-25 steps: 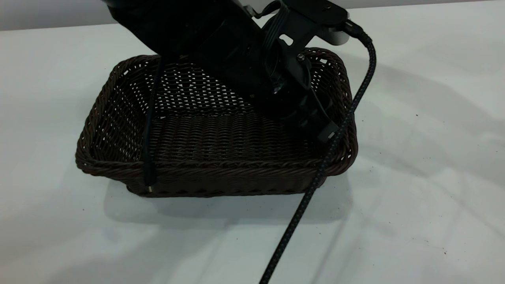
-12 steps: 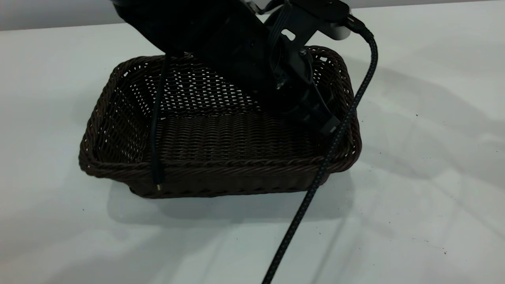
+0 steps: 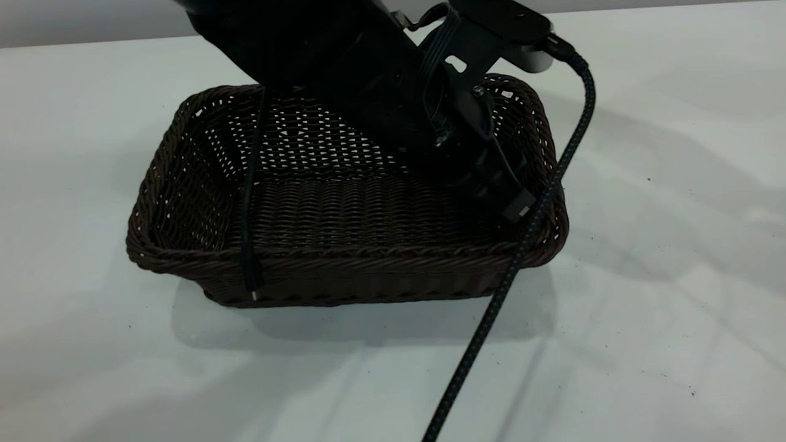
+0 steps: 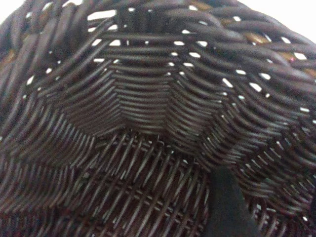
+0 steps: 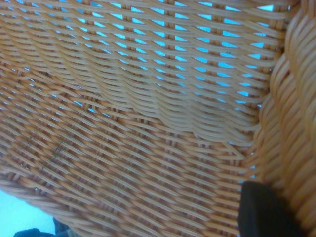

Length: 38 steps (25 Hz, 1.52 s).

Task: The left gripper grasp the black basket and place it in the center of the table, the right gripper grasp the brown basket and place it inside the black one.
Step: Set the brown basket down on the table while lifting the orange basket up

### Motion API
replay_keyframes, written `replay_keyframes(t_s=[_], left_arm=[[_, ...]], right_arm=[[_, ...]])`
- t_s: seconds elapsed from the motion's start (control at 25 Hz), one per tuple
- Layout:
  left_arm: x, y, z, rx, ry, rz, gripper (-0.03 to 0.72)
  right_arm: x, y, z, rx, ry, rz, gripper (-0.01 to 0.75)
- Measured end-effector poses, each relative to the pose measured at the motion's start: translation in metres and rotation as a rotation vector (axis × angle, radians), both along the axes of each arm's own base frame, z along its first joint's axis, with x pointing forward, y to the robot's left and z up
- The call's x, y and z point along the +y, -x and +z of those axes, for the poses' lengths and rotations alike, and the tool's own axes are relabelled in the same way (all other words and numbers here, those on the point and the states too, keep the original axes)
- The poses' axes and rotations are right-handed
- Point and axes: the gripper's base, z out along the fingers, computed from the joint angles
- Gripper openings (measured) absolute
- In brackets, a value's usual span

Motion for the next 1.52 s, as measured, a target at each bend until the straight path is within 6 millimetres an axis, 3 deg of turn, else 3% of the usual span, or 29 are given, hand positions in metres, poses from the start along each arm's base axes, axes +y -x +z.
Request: replay_keyframes(t_s=[0.28, 0.68, 0.84, 1.16, 1.52], left_arm=[[-0.001, 0.002, 0.015, -0.014, 0.019, -0.039, 0.363], [0.003, 0.013, 0.009, 0.070, -0.057, -0.146, 0.363], [0.007, 0.017, 0.016, 0.100, -0.103, -0.168, 0.363], [0.022, 0.024, 0.061, 0.077, -0.193, -0.203, 0.363], [0.044, 0.038, 0.136, -0.049, -0.217, -0.218, 0.363]], right_arm=[[0.000, 0.000, 0.000, -0.001, 0.002, 0.002, 0.099], [-0.001, -0.002, 0.000, -0.013, 0.009, -0.016, 0.099], [-0.008, -0.006, -0.003, -0.015, 0.018, -0.055, 0.099], [-0.033, -0.008, -0.014, 0.038, 0.041, -0.110, 0.099], [-0.030, -0.005, -0.015, 0.072, 0.019, -0.067, 0.099]])
